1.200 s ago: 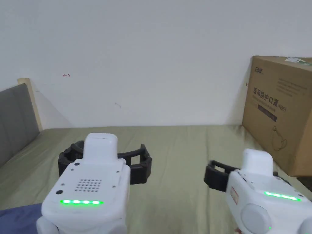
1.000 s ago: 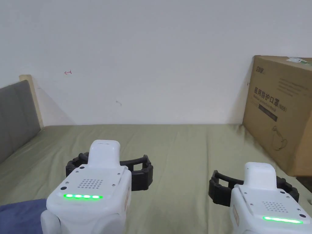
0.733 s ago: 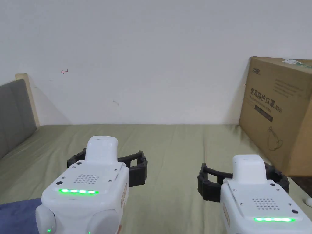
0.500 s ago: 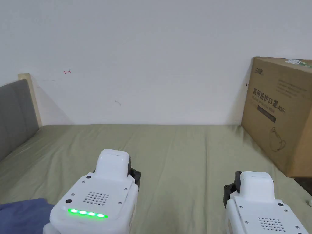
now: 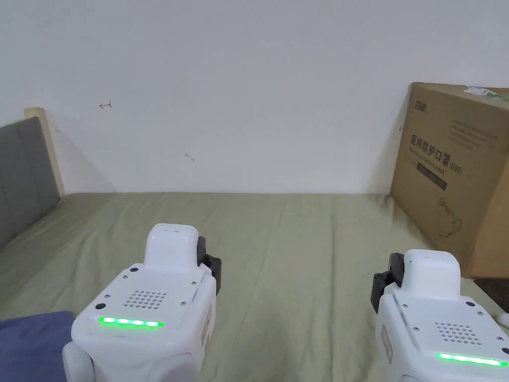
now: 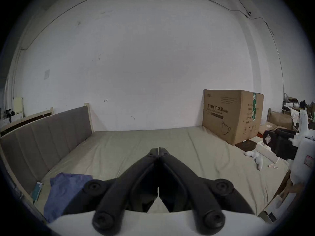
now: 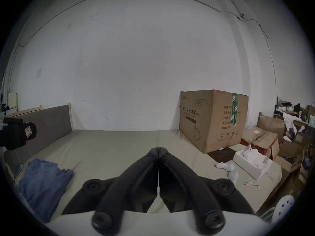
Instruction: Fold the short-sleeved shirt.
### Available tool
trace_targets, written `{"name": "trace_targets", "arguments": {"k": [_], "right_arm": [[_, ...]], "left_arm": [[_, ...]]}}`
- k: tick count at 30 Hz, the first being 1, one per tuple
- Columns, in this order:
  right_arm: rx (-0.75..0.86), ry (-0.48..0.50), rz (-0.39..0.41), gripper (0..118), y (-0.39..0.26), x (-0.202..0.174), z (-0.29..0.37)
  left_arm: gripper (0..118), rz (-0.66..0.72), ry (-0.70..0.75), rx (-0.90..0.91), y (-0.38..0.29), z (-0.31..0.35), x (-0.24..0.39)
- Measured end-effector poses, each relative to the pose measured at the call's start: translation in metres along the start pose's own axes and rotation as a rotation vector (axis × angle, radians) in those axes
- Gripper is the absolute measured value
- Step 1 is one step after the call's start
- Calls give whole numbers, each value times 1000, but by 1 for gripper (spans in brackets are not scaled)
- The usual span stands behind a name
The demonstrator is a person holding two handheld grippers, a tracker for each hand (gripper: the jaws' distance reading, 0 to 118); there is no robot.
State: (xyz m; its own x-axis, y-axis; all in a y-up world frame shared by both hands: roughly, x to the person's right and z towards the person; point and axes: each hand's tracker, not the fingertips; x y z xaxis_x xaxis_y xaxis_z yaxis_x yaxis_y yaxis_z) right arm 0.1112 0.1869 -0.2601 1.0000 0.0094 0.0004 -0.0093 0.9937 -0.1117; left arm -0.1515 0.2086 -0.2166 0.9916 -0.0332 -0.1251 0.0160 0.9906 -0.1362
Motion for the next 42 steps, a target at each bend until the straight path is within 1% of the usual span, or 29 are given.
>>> {"name": "trace_targets", "arguments": {"k": [4, 6, 8, 10, 14, 19, 23, 26, 31, 32, 34, 35, 39, 42], "right_arm": [[-12, 8, 9, 0, 0, -1, -3], [-19, 32, 6, 0, 1, -6, -5], [-14, 73, 22, 0, 3, -18, -7], [-17, 152, 24, 0, 7, -39, -10], [-2, 310, 20, 0, 13, -94, -10], [-7, 525, 57, 0, 14, -175, 2], [-13, 636, 92, 0, 9, -217, 15], [-39, 683, 97, 0, 4, -237, 19], [-75, 711, 110, 0, -6, -253, 17], [-82, 711, 111, 0, -9, -254, 15], [-107, 711, 108, 0, -15, -256, 10], [-124, 711, 105, 0, -18, -256, 6], [-188, 699, 110, 0, -36, -255, -9], [-238, 683, 130, 0, -51, -254, -24]], "left_arm": [[0, -14, 0, -6, -1, 0, -1], [0, -22, 17, -11, -1, 2, -5], [0, 0, 28, -13, 1, 7, -16], [0, 30, 53, 3, 5, 18, -33], [0, -73, 242, 9, 9, 48, -72], [0, 11, 430, -4, 8, 96, -136], [0, 34, 571, -28, 0, 125, -166], [0, 83, 583, -43, -8, 134, -181], [0, 75, 599, -105, -18, 116, -196], [0, 97, 576, -142, -20, 108, -202], [0, 229, 478, -250, -39, 78, -221], [0, 267, 451, -306, -50, 64, -228], [0, 360, 429, -563, -120, -7, -254], [0, 490, 433, -726, -179, -39, -264]]}}
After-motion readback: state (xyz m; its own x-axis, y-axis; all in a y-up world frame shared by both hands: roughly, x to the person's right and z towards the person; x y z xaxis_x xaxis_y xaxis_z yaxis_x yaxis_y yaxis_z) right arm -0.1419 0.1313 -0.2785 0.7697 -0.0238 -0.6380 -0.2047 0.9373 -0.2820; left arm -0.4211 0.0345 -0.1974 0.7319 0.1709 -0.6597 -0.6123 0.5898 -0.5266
